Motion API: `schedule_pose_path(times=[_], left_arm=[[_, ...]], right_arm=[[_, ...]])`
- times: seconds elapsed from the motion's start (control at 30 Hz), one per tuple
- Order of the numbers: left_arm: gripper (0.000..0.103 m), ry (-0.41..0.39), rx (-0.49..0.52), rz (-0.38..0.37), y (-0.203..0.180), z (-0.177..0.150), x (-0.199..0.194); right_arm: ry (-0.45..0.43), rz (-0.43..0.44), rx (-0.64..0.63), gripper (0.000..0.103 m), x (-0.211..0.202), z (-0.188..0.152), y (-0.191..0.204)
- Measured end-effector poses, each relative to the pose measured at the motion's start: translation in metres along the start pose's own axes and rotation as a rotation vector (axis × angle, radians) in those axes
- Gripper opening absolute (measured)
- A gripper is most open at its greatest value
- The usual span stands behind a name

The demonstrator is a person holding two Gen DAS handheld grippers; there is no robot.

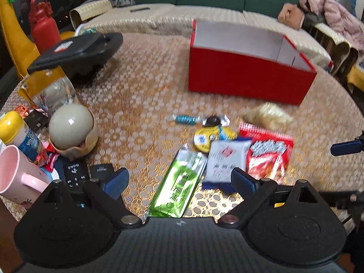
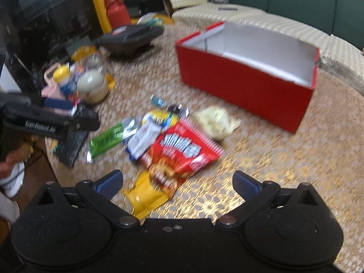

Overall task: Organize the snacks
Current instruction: 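Move both tools back over the remaining snacks, then grasp the green packet with the left tool while the right tool grasps the yellow packet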

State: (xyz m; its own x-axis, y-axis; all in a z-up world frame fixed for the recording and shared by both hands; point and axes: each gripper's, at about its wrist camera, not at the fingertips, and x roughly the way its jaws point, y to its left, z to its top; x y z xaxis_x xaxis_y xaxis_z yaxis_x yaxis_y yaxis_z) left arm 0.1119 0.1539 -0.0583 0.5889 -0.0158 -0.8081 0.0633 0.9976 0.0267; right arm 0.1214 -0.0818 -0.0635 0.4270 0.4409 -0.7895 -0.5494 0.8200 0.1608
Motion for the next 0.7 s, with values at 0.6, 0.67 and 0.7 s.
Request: schedule_pose_path(times=[0.6,0.67,0.7], left_arm=[[0.097,0.064,0.061,-0.017,0.016,-0.019,0.048],[0.097,0.063,0.066,-0.017,0.016,-0.019,0.05],[0.097,0.066,0.068,-0.014,0.016,-0.019,0.052]], right_arm=[[0.163,0.116,-0.388,0.072,0.057,-0.014,0.058],[0.167,0.115,-0.404,0.068,0.062,-0.014,0.059],[0.169,0.116,-0.409,0.066,0.063,-0.014,0.058]])
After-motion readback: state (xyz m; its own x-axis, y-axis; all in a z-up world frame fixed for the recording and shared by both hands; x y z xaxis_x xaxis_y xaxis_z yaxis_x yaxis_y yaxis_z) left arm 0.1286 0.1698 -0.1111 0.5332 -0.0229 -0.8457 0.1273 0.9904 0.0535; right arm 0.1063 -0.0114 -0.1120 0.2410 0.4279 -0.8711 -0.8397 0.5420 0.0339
